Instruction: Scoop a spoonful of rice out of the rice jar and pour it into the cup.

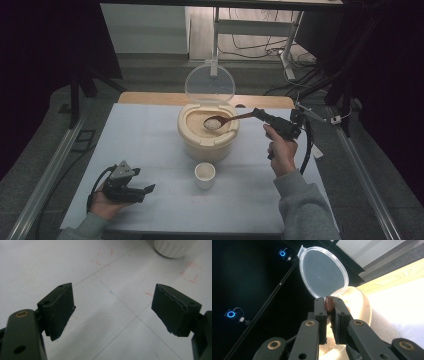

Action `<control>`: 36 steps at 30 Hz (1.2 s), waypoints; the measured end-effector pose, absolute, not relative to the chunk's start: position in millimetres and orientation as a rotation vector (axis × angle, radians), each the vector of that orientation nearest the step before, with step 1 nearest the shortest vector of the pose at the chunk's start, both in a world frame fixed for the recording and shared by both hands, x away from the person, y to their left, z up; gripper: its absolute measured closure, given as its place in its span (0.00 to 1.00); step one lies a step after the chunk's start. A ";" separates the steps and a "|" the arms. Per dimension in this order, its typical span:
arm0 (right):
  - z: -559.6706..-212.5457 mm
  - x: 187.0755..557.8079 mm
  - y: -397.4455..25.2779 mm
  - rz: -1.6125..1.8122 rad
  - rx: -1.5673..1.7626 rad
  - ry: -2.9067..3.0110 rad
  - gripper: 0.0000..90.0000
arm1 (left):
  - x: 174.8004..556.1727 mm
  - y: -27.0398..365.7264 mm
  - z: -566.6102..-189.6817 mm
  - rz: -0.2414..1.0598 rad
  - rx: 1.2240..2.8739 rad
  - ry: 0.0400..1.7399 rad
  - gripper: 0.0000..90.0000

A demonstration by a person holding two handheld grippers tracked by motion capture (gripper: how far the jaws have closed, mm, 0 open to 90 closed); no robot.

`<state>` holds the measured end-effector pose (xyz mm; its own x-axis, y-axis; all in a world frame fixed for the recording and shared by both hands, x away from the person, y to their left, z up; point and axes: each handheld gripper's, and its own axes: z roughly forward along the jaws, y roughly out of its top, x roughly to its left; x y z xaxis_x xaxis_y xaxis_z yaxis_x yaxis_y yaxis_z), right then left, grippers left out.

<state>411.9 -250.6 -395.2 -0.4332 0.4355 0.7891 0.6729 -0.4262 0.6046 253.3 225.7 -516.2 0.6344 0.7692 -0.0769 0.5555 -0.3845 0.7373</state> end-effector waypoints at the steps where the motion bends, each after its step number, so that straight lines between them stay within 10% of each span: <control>1: -394.6 411.3 -250.8 -1.968 -1.558 -1.574 0.93 | 253.4 225.6 -516.3 0.358 2.093 1.031 0.20; 36: -405.9 373.8 -257.8 -1.837 -1.449 -1.609 0.93 | 253.7 225.7 -516.0 0.359 2.094 1.033 0.20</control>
